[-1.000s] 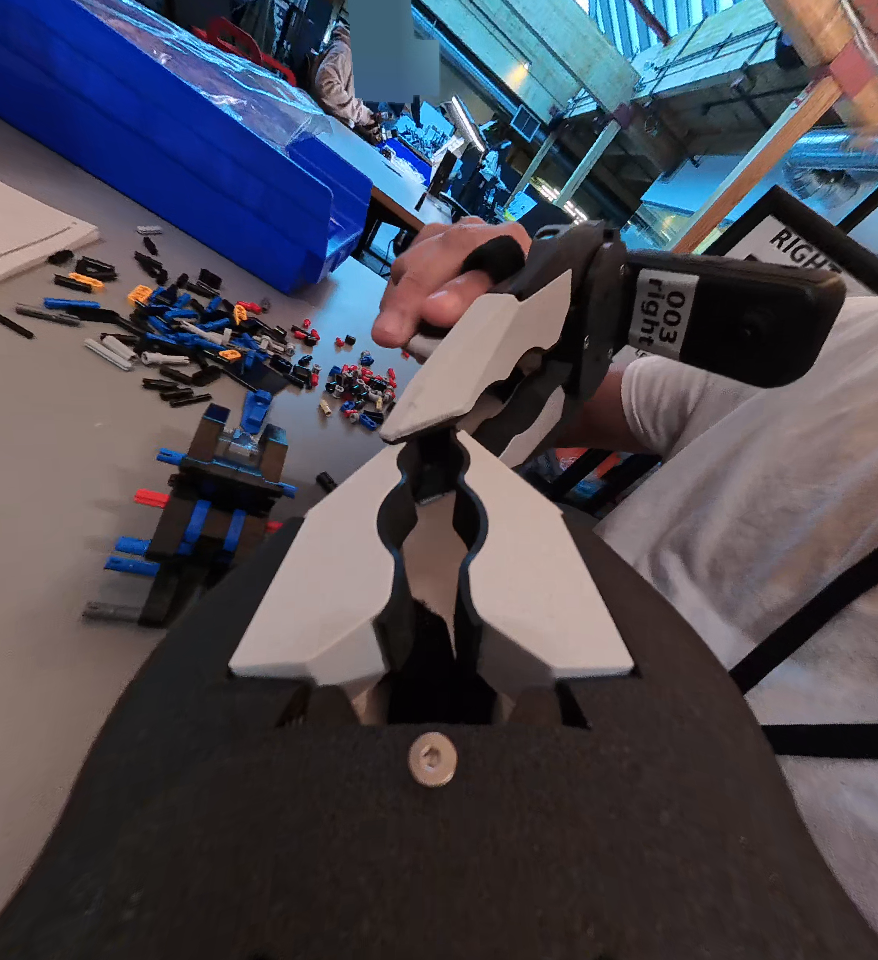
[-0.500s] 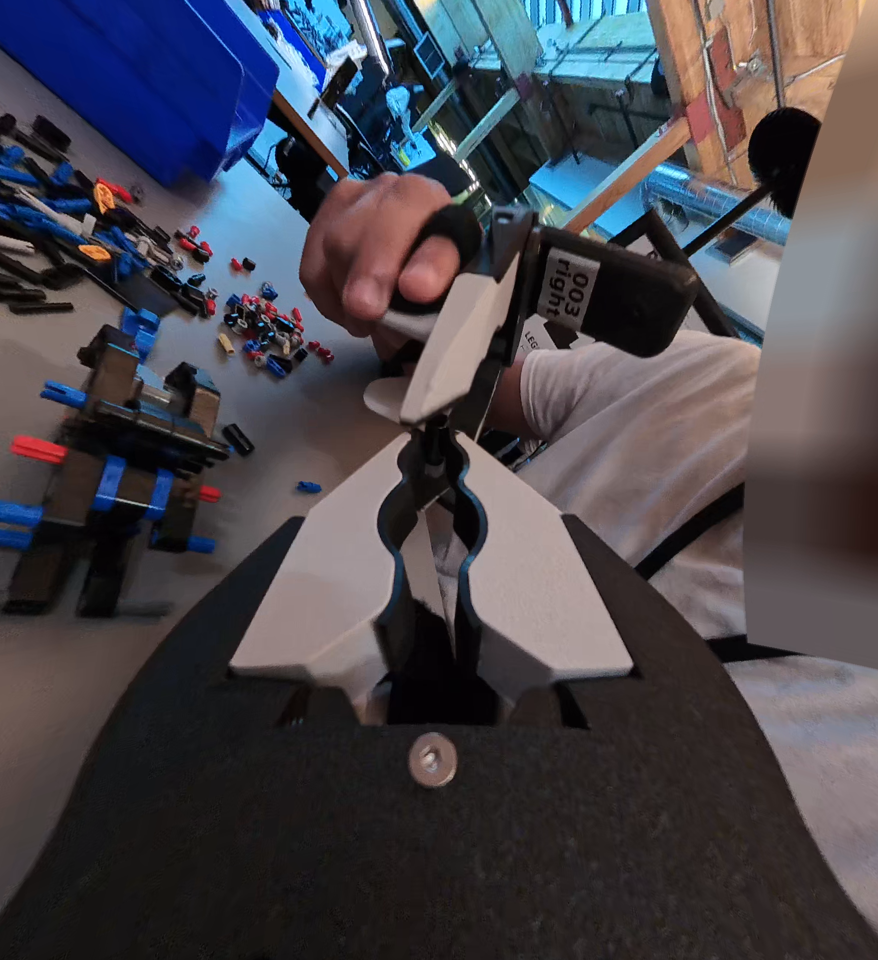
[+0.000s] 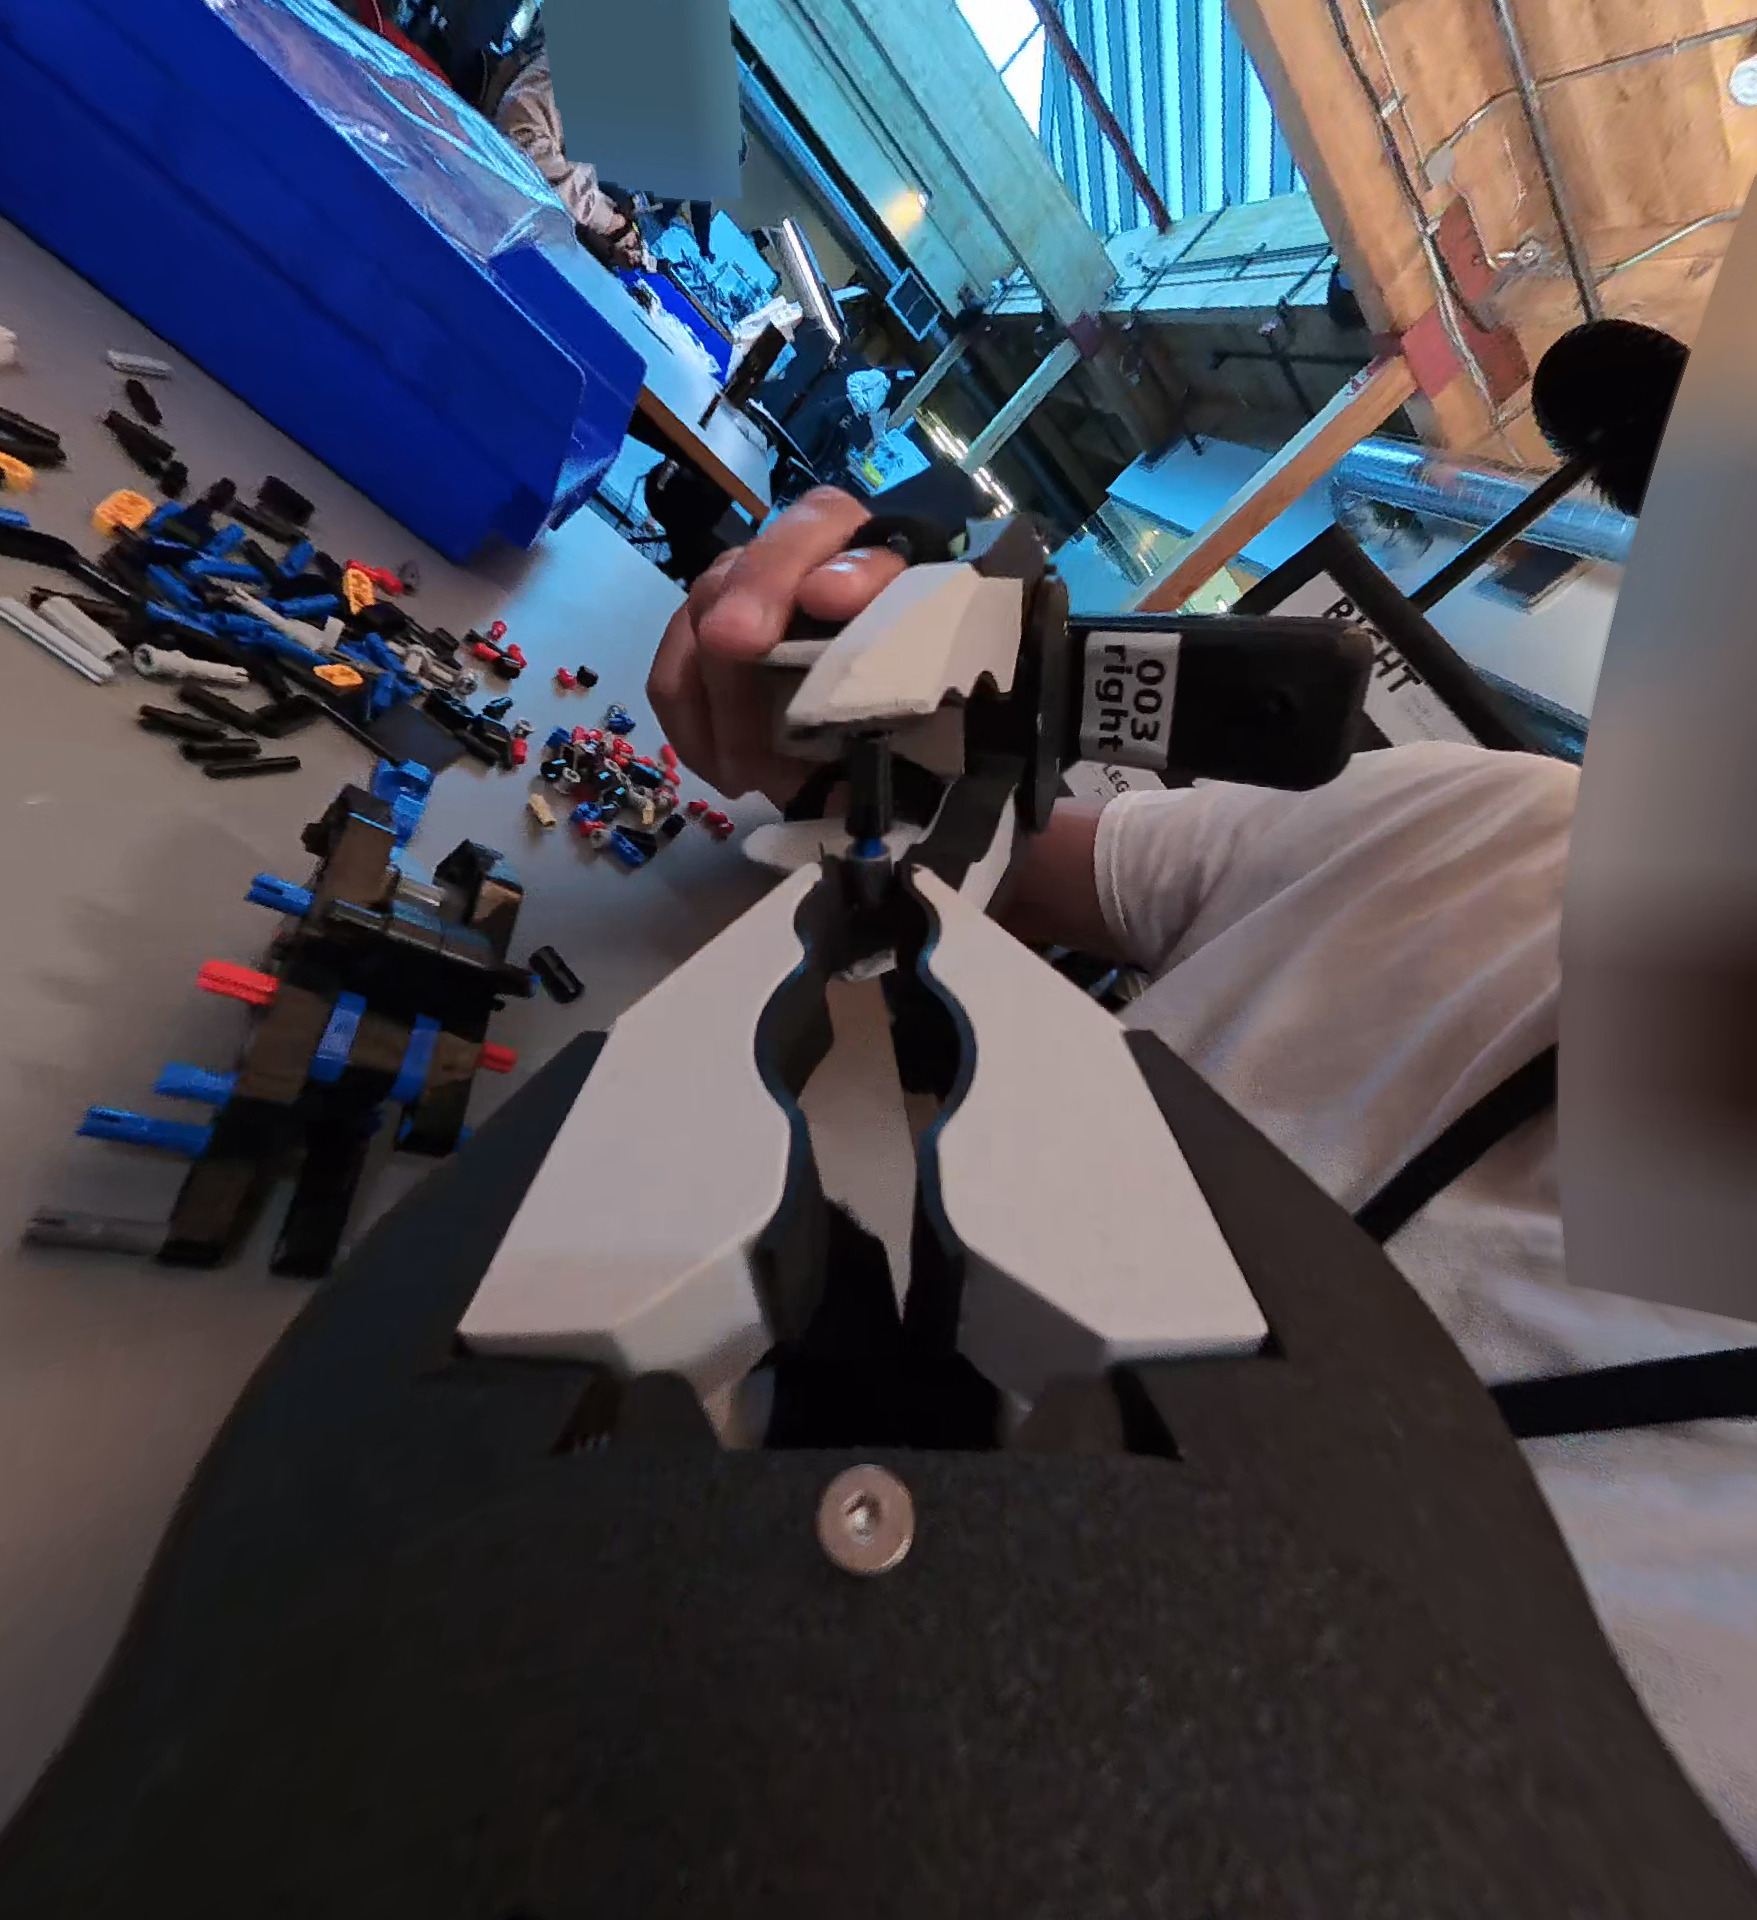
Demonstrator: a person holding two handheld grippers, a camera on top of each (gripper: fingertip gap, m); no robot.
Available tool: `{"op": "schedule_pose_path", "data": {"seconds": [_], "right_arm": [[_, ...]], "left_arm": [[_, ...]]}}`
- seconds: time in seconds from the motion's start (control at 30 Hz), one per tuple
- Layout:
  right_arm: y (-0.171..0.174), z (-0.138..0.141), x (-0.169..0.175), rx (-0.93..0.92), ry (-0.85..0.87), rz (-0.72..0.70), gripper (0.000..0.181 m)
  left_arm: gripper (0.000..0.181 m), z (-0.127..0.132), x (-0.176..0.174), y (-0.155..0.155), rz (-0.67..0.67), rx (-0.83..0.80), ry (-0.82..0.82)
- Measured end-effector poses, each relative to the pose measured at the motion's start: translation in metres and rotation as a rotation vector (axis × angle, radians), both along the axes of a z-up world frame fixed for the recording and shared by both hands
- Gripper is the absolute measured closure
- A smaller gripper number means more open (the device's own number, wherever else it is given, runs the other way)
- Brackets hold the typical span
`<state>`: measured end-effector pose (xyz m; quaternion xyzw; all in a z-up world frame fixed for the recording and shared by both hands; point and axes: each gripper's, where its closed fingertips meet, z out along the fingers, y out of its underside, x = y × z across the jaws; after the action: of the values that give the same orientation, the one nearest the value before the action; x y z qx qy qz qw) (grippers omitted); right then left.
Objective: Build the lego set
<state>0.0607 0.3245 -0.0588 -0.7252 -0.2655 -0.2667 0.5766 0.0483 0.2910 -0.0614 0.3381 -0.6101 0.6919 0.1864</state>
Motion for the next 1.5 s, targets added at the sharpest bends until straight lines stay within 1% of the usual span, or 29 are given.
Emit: {"op": "schedule_pose_path", "data": {"seconds": [0.03, 0.2, 0.27, 0.33, 0.47, 0.6, 0.73, 0.9, 0.97, 1.07, 1.13, 1.2, 1.27, 1.33, 1.4, 1.5], "right_arm": [[0.000, -0.001, 0.001, 0.002, 0.006, -0.005, 0.144], [0.000, -0.007, -0.003, -0.016, 0.005, 0.019, 0.144], [0.002, -0.017, -0.005, -0.065, -0.023, 0.032, 0.142], [0.001, -0.021, -0.007, -0.078, -0.070, 0.044, 0.143], [0.002, -0.022, -0.010, -0.077, -0.076, 0.056, 0.143], [0.002, -0.015, -0.012, -0.058, -0.076, 0.061, 0.145], [0.000, -0.019, -0.013, -0.060, -0.131, 0.054, 0.145], [0.000, -0.024, -0.013, -0.091, -0.134, 0.061, 0.146], [-0.001, -0.025, -0.014, -0.091, -0.160, 0.062, 0.146], [0.000, -0.027, -0.013, -0.096, -0.138, 0.060, 0.146], [0.001, -0.024, -0.009, -0.087, -0.108, 0.040, 0.146], [0.005, -0.015, 0.001, -0.043, -0.066, -0.027, 0.145], [0.007, -0.003, 0.009, 0.031, -0.095, -0.102, 0.145], [0.008, 0.001, 0.011, 0.071, -0.074, -0.137, 0.145], [0.007, 0.006, 0.013, 0.108, -0.051, -0.142, 0.144], [0.006, 0.009, 0.015, 0.133, -0.050, -0.163, 0.144]], "left_arm": [[0.176, 0.000, 0.002, 0.000, 0.011, 0.006, -0.003], [0.175, -0.006, -0.001, -0.001, 0.003, 0.038, -0.011], [0.175, -0.012, -0.004, -0.004, -0.019, 0.065, 0.009], [0.176, -0.019, -0.008, -0.007, -0.049, 0.088, 0.033], [0.176, -0.021, -0.011, -0.006, -0.069, 0.115, 0.024], [0.176, -0.014, -0.013, -0.006, -0.078, 0.108, 0.001], [0.176, -0.017, -0.015, -0.007, -0.087, 0.115, 0.007], [0.176, -0.022, -0.015, -0.008, -0.093, 0.134, 0.014], [0.176, -0.023, -0.016, -0.008, -0.094, 0.148, 0.007], [0.176, -0.024, -0.015, -0.008, -0.086, 0.157, 0.005], [0.175, -0.022, -0.011, -0.007, -0.065, 0.149, -0.003], [0.175, -0.014, -0.003, -0.003, -0.013, 0.104, -0.009], [0.175, -0.004, 0.004, 0.003, 0.032, 0.048, -0.009], [0.175, -0.001, 0.006, 0.005, 0.059, 0.053, -0.057], [0.175, 0.005, 0.008, 0.005, 0.083, 0.037, -0.083], [0.176, 0.011, 0.009, 0.009, 0.089, -0.011, -0.069]]}}
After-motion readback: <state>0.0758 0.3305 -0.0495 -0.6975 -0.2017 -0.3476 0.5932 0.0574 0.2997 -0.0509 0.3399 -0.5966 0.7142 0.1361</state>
